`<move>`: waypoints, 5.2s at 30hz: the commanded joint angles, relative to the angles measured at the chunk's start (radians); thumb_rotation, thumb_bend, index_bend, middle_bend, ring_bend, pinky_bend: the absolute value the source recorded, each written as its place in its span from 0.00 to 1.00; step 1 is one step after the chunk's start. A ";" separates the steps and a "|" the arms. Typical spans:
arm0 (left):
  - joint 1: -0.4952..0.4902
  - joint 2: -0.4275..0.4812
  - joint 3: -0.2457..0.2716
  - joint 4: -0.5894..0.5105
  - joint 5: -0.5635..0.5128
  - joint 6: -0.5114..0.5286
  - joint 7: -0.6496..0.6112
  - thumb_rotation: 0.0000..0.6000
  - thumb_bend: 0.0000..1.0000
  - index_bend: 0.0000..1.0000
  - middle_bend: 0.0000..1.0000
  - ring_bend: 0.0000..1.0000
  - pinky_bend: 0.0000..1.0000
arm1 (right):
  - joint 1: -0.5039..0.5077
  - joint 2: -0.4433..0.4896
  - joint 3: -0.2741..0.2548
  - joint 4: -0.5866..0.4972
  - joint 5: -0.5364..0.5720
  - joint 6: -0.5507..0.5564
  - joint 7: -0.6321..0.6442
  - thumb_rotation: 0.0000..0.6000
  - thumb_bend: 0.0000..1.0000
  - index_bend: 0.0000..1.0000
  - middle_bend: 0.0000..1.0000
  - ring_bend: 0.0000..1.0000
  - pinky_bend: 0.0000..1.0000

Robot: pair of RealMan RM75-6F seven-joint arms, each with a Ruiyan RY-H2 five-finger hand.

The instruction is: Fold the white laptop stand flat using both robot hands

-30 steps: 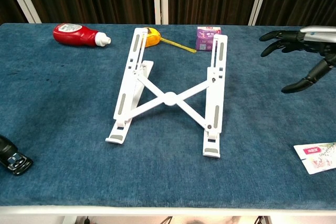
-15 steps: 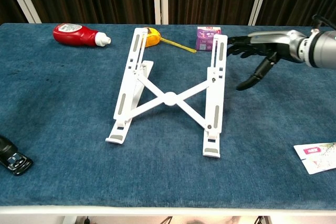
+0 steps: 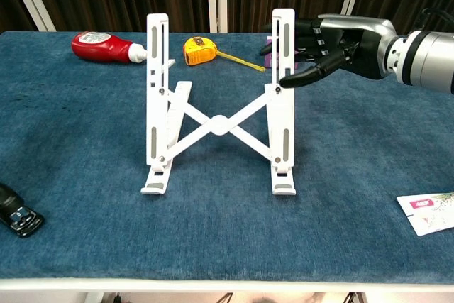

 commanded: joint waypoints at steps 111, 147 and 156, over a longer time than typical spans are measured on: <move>-0.267 -0.261 0.092 0.315 0.334 0.097 -0.760 1.00 0.18 0.06 0.03 0.02 0.27 | -0.067 -0.101 -0.289 -0.290 -0.124 0.257 -0.035 1.00 0.24 0.20 0.23 0.03 0.00; -0.233 -0.274 0.250 0.330 0.289 -0.003 -0.964 1.00 0.19 0.06 0.06 0.02 0.34 | -0.080 -0.103 -0.284 -0.266 -0.110 0.251 0.028 1.00 0.25 0.20 0.23 0.03 0.00; -0.233 -0.248 0.233 0.295 0.279 0.001 -0.887 1.00 0.19 0.06 0.06 0.02 0.29 | -0.083 -0.115 -0.269 -0.294 -0.048 0.206 0.023 1.00 0.25 0.07 0.15 0.00 0.03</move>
